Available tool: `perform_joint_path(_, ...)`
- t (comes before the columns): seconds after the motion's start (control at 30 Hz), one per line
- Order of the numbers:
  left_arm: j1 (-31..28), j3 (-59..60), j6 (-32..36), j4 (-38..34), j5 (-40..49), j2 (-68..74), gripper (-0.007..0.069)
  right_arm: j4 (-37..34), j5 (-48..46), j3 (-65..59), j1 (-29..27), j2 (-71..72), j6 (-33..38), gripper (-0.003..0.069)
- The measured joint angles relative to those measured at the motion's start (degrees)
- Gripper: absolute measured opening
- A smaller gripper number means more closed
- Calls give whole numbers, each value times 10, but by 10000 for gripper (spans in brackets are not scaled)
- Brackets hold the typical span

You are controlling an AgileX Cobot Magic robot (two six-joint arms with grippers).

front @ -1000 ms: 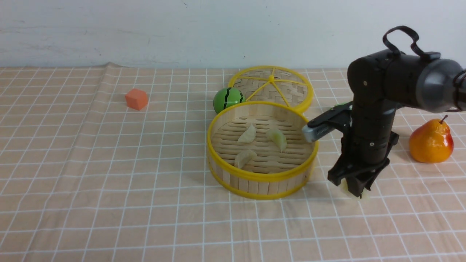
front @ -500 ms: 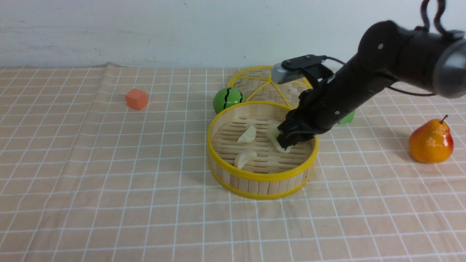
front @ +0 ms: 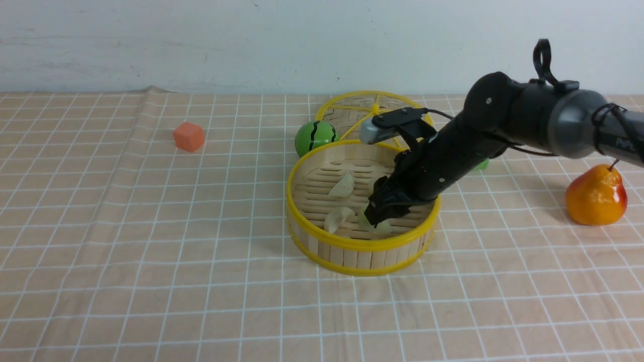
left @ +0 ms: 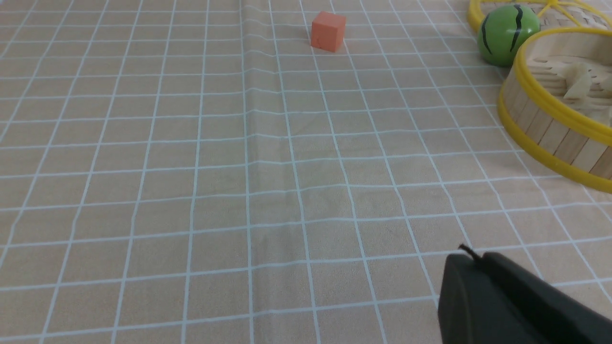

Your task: Put the dumplings into the steamer on the table with the brown tablecloth.

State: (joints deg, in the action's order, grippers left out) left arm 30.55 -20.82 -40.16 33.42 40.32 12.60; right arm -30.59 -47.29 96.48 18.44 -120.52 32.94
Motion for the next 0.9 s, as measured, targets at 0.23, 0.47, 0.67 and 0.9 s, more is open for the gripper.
perform_joint_path(0.23,0,0,0,8,-1,0,17,120,-164,117,0,42,-137,431)
perform_joint_path(0.47,0,0,0,11,-5,0,17,248,-238,201,0,210,-262,213)
perform_joint_path(0.67,0,0,0,11,-5,0,20,297,-246,104,0,341,-295,46)
perform_joint_path(0.9,0,0,0,11,-5,0,21,282,-194,-120,0,519,-298,-10)
